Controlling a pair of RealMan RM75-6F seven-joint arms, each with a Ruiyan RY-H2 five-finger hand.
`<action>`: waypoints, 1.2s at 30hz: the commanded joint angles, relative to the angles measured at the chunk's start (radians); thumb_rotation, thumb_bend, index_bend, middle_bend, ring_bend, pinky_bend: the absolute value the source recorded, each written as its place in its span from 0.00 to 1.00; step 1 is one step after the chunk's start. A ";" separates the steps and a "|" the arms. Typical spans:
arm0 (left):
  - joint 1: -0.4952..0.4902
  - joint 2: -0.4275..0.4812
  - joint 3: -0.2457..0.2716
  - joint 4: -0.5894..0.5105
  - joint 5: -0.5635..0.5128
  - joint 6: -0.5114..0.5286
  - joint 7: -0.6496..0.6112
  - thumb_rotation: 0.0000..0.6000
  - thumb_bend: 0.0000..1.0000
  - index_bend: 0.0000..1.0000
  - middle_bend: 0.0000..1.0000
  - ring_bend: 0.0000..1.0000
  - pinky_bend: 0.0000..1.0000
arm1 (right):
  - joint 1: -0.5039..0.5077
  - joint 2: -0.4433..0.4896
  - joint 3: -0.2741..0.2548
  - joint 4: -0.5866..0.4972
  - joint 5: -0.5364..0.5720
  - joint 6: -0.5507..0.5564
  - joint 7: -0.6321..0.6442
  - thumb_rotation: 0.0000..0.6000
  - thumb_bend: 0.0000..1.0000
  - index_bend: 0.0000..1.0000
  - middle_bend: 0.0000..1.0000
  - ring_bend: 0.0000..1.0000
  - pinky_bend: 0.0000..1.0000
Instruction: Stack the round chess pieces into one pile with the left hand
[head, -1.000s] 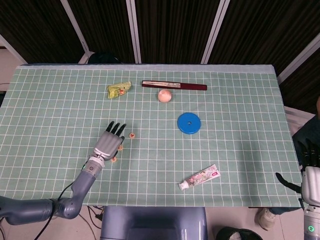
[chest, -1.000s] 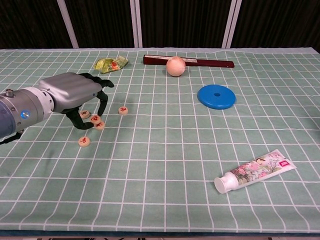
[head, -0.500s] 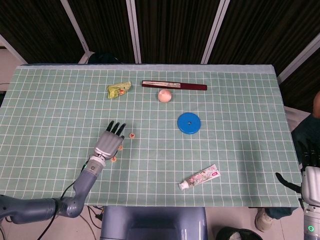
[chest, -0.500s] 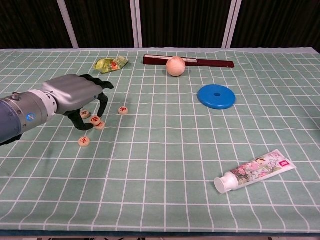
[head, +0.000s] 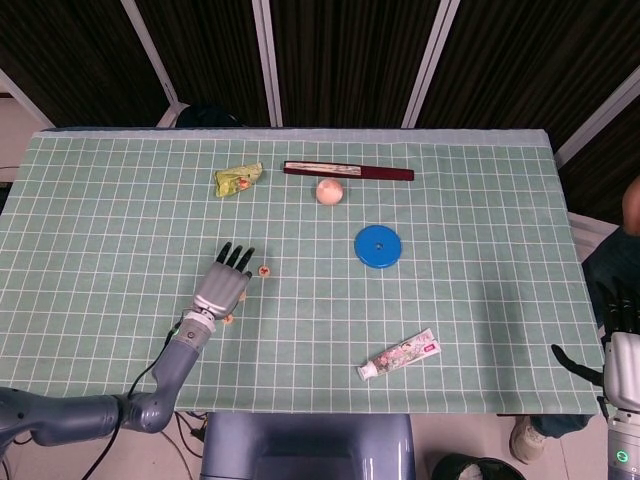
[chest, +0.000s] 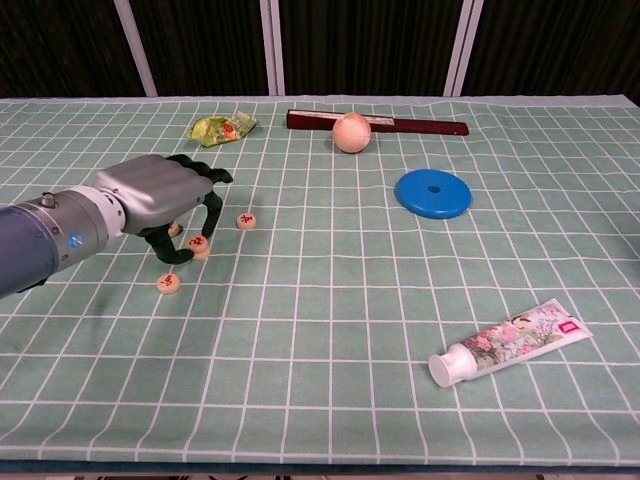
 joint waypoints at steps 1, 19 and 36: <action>-0.002 -0.003 -0.001 0.001 0.006 0.001 0.000 1.00 0.32 0.46 0.00 0.00 0.00 | 0.000 0.000 0.000 0.000 0.000 0.000 0.000 1.00 0.23 0.09 0.01 0.00 0.00; 0.000 -0.005 0.001 -0.015 0.009 0.019 0.024 1.00 0.32 0.45 0.00 0.00 0.00 | 0.000 0.000 0.000 0.001 0.000 0.001 0.001 1.00 0.23 0.09 0.01 0.00 0.00; 0.005 0.000 0.007 -0.026 0.008 0.030 0.041 1.00 0.32 0.45 0.00 0.00 0.00 | -0.001 0.000 0.001 0.001 0.002 0.002 0.002 1.00 0.23 0.09 0.01 0.00 0.00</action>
